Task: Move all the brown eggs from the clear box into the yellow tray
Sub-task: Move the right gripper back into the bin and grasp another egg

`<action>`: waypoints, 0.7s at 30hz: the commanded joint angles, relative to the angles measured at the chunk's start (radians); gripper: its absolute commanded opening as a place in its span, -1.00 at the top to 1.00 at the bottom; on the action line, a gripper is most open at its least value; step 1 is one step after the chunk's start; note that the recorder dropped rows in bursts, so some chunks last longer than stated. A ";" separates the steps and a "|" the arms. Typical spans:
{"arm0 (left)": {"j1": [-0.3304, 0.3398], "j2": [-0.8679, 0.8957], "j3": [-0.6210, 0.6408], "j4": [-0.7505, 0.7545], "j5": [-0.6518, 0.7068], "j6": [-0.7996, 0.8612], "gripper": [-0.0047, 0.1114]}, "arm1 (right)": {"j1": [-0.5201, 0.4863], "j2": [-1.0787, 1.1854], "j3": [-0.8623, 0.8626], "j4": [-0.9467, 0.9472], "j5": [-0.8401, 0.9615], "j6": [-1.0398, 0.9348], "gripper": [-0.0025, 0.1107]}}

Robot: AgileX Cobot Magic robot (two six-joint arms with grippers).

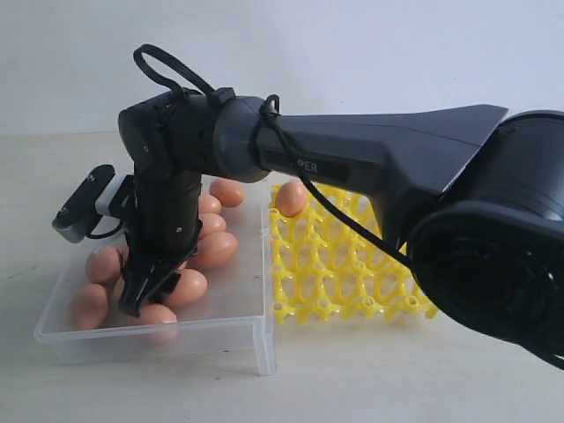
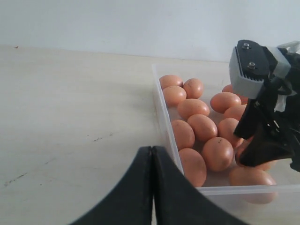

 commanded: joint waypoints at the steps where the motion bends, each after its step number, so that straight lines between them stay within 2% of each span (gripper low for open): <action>1: 0.001 -0.006 -0.004 -0.007 -0.010 0.002 0.92 | 0.000 0.007 -0.001 -0.010 0.075 -0.010 0.02; 16: 0.001 -0.006 -0.004 -0.007 -0.010 0.002 0.92 | 0.012 0.049 -0.001 0.107 0.030 -0.006 0.07; 19: 0.001 -0.006 -0.004 -0.007 -0.010 0.002 0.92 | 0.012 0.049 -0.001 0.103 0.032 -0.006 0.30; 21: 0.001 -0.006 -0.004 -0.007 -0.010 0.002 0.92 | 0.012 0.049 -0.001 0.104 0.035 -0.004 0.60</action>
